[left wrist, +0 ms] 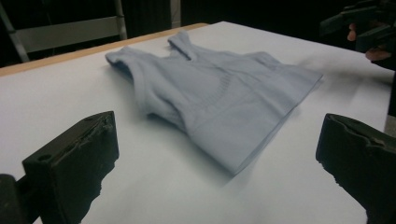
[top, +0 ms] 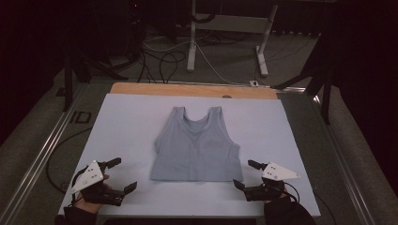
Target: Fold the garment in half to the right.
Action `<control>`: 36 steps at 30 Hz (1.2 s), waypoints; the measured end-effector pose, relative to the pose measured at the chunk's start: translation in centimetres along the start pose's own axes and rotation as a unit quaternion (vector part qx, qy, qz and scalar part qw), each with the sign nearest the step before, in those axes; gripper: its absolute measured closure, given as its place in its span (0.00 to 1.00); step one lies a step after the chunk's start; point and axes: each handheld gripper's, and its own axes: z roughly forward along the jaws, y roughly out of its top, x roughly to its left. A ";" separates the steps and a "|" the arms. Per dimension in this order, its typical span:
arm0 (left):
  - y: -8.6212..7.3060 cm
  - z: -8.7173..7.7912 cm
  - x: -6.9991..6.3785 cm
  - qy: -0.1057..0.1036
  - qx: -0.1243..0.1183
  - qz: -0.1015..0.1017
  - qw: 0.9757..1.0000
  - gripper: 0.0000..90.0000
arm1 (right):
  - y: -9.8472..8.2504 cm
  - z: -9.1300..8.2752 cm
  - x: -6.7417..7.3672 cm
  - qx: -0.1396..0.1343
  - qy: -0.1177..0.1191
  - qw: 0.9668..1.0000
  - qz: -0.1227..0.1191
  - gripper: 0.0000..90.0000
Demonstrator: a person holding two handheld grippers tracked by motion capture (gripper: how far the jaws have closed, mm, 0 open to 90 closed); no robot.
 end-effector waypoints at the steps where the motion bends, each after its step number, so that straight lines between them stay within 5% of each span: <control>1: 0.3 0.0 0.0 -0.004 -0.001 0.001 1.000 0.00 | 0.3 -0.1 0.0 -0.003 0.002 1.000 0.000 0.10; 19: 4.5 0.4 0.4 -0.012 0.012 0.021 1.000 0.00 | 5.8 -0.2 -0.8 -0.024 0.008 0.999 -0.026 0.10; 36: 6.2 2.3 0.5 -0.016 0.036 0.020 0.999 0.00 | 9.0 2.5 -1.1 -0.038 0.013 0.998 -0.056 0.10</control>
